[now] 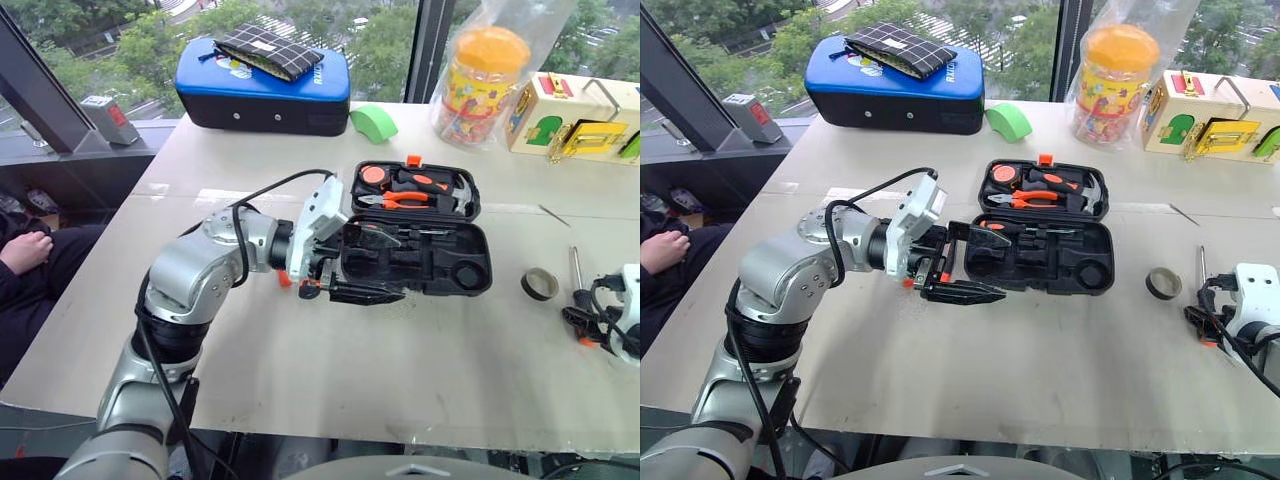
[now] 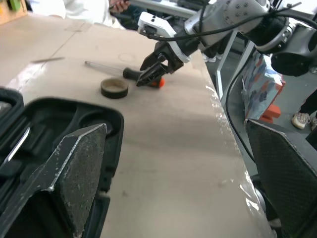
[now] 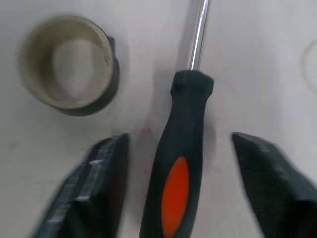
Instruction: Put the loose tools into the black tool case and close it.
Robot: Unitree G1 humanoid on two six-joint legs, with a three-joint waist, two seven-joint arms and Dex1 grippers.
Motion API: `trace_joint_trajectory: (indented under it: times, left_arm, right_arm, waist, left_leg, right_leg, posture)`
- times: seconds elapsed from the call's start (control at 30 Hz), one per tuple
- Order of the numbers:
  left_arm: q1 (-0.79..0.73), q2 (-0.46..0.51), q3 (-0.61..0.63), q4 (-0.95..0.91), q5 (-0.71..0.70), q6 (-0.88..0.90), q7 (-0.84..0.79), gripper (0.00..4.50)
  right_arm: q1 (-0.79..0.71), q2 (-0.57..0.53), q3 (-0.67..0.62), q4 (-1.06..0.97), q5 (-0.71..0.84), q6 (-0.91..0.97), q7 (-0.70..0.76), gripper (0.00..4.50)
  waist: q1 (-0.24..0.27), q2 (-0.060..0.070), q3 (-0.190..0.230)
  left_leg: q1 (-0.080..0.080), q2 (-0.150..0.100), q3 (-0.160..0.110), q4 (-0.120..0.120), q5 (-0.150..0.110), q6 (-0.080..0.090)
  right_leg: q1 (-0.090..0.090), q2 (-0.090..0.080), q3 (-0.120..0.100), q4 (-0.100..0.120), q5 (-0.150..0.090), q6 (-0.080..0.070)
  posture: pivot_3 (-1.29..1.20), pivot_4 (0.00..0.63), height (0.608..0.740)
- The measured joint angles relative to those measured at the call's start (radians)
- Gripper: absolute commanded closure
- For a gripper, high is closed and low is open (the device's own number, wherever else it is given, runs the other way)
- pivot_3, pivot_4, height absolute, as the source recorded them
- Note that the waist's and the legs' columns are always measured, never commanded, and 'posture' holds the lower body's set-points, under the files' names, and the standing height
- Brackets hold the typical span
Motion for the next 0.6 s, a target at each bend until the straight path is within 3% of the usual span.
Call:
trace_joint_trajectory:
  times: [0.03,0.07,0.3,0.4,0.47,0.5,0.6]
  left_arm:
    - [0.000,0.001,0.000,0.000,0.000,-0.004,0.008,0.00]
    - [0.000,0.001,0.000,0.000,0.000,-0.004,0.013,0.00]
    - [0.123,-0.049,0.065,0.000,-0.004,-0.087,0.106,0.00]
    - [0.243,-0.009,0.119,-0.004,-0.011,-0.150,0.104,0.00]
    - [0.296,0.019,0.165,-0.012,-0.037,-0.133,0.109,0.00]
    - [0.347,0.040,0.218,-0.024,-0.067,-0.127,0.114,0.00]
    - [0.436,0.079,0.321,-0.041,-0.100,-0.130,0.127,0.00]
  right_arm:
    - [-0.001,-0.009,0.003,0.000,-0.011,0.006,0.008,3.55]
    - [-0.003,-0.016,0.004,-0.001,-0.019,0.009,0.011,3.73]
    - [0.065,-0.140,-0.027,-0.104,-0.084,-0.037,0.142,3.76]
    - [-0.064,-0.217,-0.020,-0.214,-0.043,-0.157,0.306,3.76]
    - [-0.143,-0.306,0.078,-0.224,-0.064,-0.228,0.391,3.76]
    - [-0.236,-0.351,0.198,-0.212,-0.103,-0.289,0.463,3.76]
    - [-0.452,-0.331,0.496,-0.125,-0.228,-0.455,0.623,3.76]
  waist:
    - [0.001,0.000,0.000]
    - [0.002,0.000,0.000]
    - [-0.008,0.003,0.002]
    - [-0.035,0.003,0.003]
    - [-0.037,0.003,0.003]
    - [-0.039,0.003,0.004]
    - [-0.032,-0.001,0.006]
  left_leg:
    - [0.000,0.000,0.000,0.000,0.000,0.000]
    - [0.000,-0.001,0.001,0.000,0.000,0.000]
    - [0.001,0.000,0.003,0.000,0.000,0.000]
    - [0.004,0.003,0.004,-0.001,0.000,0.000]
    - [0.005,0.004,0.003,-0.001,0.000,0.000]
    - [0.006,0.006,0.004,-0.002,0.000,0.000]
    - [0.006,0.007,0.002,-0.003,0.000,0.000]
  right_leg:
    - [0.000,0.000,0.001,-0.001,0.000,0.000]
    - [0.000,0.000,0.001,-0.001,0.000,0.000]
    - [0.000,0.000,0.004,0.000,0.000,0.000]
    - [0.000,0.003,0.007,0.001,0.000,0.000]
    - [0.000,0.004,0.007,0.001,0.000,0.000]
    - [0.000,0.003,0.007,0.001,0.000,0.000]
    - [0.000,0.000,0.004,-0.001,0.000,0.000]
  posture:
    - [0.00,0.150,0.740]
    - [0.00,0.150,0.740]
    - [0.00,0.150,0.740]
    - [0.00,0.150,0.740]
    - [0.00,0.150,0.740]
    - [0.00,0.150,0.740]
    - [0.00,0.150,0.740]
